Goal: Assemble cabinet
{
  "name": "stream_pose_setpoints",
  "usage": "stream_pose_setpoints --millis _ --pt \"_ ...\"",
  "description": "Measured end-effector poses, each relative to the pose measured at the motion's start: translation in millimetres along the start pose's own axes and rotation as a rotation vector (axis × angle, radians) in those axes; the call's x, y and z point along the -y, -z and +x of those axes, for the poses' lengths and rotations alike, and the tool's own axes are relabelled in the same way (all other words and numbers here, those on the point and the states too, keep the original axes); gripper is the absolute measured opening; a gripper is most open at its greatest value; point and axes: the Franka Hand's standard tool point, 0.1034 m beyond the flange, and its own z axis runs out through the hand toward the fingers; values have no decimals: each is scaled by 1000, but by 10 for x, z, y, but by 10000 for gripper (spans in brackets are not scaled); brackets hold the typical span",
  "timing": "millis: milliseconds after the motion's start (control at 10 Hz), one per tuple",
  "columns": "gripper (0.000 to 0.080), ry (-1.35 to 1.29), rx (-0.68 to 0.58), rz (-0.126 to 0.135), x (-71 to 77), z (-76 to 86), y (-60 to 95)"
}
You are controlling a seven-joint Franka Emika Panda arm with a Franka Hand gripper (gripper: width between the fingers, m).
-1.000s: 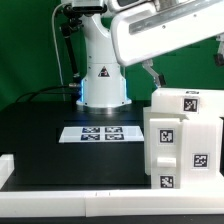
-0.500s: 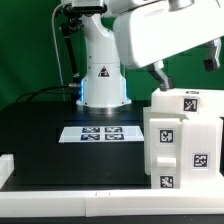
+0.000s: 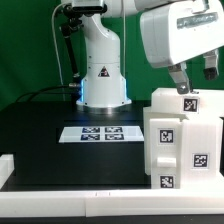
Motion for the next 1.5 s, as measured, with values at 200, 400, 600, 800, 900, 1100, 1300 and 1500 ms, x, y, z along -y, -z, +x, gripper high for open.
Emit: stream_pose_setpoints --millis 200,400,600,800,900,1100,1300,1500 --pt "797 136 11 3 -12 -81 -34" --pt "797 216 17 4 0 -120 -72" --pt "797 203 26 14 58 -181 -159" --pt "797 194 31 21 66 -206 -209" --pt "797 191 33 23 66 -217 -228" --pt "559 184 33 22 52 -232 -226" --pt "561 150 33 22 49 -235 -225" --pt "561 111 31 22 44 -237 -223"
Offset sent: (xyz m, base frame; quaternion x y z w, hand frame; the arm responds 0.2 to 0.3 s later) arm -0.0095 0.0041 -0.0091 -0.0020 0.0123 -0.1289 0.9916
